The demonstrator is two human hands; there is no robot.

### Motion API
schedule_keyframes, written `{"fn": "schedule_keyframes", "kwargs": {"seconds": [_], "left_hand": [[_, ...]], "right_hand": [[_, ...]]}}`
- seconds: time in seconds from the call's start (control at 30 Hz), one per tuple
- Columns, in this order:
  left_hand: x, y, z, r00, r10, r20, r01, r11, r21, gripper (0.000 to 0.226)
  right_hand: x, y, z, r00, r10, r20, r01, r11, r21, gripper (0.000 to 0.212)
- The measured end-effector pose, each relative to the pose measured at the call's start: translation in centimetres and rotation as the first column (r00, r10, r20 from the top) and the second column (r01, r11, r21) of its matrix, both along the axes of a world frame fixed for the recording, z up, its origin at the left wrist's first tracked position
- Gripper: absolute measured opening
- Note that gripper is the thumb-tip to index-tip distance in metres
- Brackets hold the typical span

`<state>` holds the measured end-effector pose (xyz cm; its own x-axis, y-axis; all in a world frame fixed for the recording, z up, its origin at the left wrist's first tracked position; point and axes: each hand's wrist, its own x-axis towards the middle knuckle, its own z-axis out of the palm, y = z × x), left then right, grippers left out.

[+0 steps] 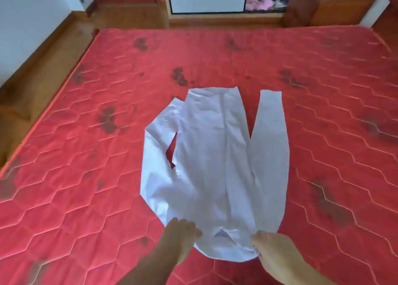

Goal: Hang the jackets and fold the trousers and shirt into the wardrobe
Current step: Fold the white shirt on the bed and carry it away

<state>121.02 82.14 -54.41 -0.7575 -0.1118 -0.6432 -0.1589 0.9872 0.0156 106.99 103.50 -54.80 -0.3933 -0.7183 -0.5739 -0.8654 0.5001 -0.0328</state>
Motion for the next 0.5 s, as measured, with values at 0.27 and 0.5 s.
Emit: {"fn": "schedule_keyframes", "kwargs": {"seconds": [0.27, 0.5], "left_hand": [[3.5, 3.8, -6.7, 0.977, 0.023, 0.21, -0.055, 0.988, 0.146, 0.046], [0.4, 0.3, -5.6, 0.927, 0.279, 0.249, -0.352, 0.878, 0.325, 0.065]], "right_hand": [[4.2, 2.4, -6.9, 0.985, -0.016, 0.169, -0.022, 0.976, 0.217, 0.035], [-0.3, 0.1, -6.5, 0.85, -0.225, 0.477, 0.067, 0.943, 0.326, 0.038]]}}
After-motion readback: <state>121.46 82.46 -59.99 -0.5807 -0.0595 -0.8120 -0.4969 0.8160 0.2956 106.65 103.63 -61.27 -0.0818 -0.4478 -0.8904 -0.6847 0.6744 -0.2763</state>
